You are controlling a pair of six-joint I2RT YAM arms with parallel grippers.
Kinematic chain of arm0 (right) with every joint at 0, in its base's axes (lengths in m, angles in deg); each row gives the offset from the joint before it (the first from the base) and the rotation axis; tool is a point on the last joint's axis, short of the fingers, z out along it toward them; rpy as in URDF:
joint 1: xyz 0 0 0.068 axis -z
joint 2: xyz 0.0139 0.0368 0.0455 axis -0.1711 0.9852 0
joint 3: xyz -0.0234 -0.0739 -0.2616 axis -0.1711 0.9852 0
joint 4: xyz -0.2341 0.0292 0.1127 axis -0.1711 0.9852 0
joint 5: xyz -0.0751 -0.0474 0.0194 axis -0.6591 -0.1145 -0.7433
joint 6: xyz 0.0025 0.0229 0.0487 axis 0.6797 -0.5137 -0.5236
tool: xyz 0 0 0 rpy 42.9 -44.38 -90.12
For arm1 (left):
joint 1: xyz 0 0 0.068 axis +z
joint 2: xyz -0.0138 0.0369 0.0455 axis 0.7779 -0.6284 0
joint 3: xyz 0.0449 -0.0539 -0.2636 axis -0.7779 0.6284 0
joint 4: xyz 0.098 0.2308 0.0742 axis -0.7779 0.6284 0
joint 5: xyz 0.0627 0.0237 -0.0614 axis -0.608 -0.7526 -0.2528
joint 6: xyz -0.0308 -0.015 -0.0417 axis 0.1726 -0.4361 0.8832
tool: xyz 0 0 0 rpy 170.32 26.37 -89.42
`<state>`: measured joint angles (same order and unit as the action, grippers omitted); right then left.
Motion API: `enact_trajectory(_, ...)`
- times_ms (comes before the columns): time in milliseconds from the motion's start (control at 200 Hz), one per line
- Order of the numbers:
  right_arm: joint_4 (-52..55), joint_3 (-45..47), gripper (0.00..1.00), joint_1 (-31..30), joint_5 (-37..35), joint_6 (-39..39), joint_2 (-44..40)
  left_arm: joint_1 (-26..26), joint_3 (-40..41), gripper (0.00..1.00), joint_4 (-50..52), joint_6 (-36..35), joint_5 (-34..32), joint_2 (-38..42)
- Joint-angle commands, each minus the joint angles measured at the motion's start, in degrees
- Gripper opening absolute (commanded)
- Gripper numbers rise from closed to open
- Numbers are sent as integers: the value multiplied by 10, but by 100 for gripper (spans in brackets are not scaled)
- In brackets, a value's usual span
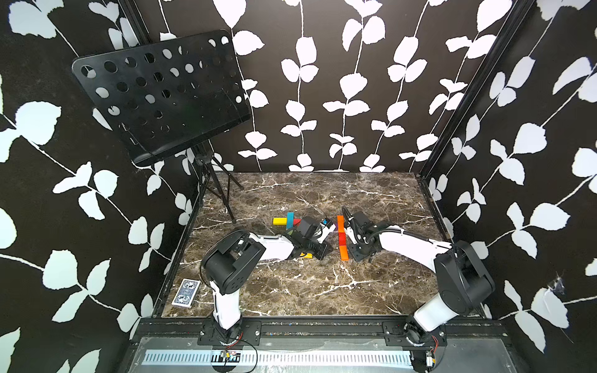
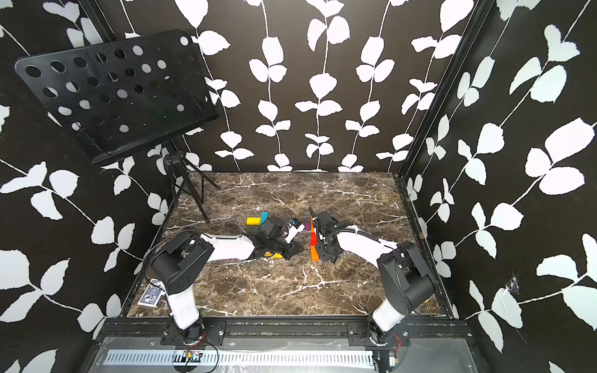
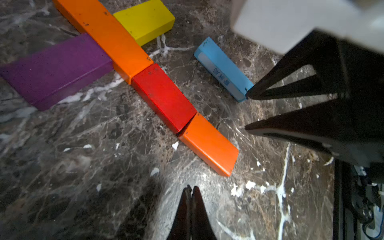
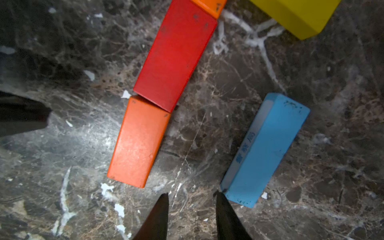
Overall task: Assemble the letter t with building blocks
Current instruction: Assemble the building block at the center of the board.
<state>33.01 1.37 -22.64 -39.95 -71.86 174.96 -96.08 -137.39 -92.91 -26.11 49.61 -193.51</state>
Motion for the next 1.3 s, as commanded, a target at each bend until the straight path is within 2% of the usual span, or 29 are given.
enact_trajectory(0,13,-17,37,1,13,-3,21,-2,-19,0,-25,27,17,-14)
enact_trajectory(865,-7,-14,34,0,64,-6,41,-2,-54,3,-19,44,23,-70)
enact_trajectory(1295,-12,-14,35,-1,47,-8,34,-2,-61,4,-17,50,25,-86)
